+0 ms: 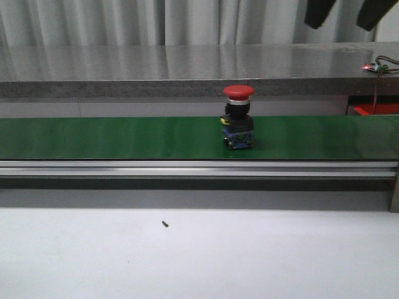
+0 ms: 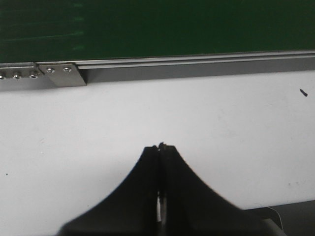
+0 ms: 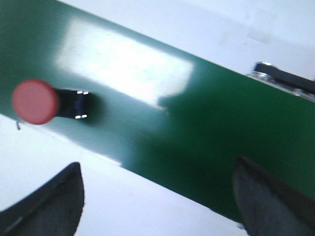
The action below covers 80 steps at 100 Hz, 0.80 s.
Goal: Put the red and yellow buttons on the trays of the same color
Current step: 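Lower the right gripper onto the second red button on the belt and grasp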
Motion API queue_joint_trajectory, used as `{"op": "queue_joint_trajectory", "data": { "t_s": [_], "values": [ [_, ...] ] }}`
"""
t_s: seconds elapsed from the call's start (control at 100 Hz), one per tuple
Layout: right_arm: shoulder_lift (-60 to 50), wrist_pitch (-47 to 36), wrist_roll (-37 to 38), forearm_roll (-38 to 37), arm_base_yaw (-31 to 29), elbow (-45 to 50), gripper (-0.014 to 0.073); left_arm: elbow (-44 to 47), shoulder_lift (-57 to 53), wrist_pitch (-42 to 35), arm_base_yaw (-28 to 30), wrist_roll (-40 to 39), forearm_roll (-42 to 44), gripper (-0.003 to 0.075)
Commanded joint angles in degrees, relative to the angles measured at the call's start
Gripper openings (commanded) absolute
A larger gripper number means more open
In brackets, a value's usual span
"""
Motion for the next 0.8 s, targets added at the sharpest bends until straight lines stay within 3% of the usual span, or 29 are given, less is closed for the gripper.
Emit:
{"op": "queue_joint_trajectory", "data": {
  "t_s": [0.0, 0.29, 0.79],
  "values": [
    [-3.0, -0.9, -0.5, 1.8, 3.5, -1.3, 0.0612, -1.5, -1.0, -2.6, -0.5, 0.1, -1.2, -0.002],
    [0.6, -2.4, -0.5, 2.1, 8.9, -1.3, 0.0612, -1.5, -1.0, -2.6, -0.5, 0.1, -1.2, -0.002],
    [8.7, -5.3, 0.1, -3.8, 9.5, -0.7, 0.0612, -1.5, -1.0, -2.6, -0.5, 0.1, -1.2, -0.002]
  ]
}}
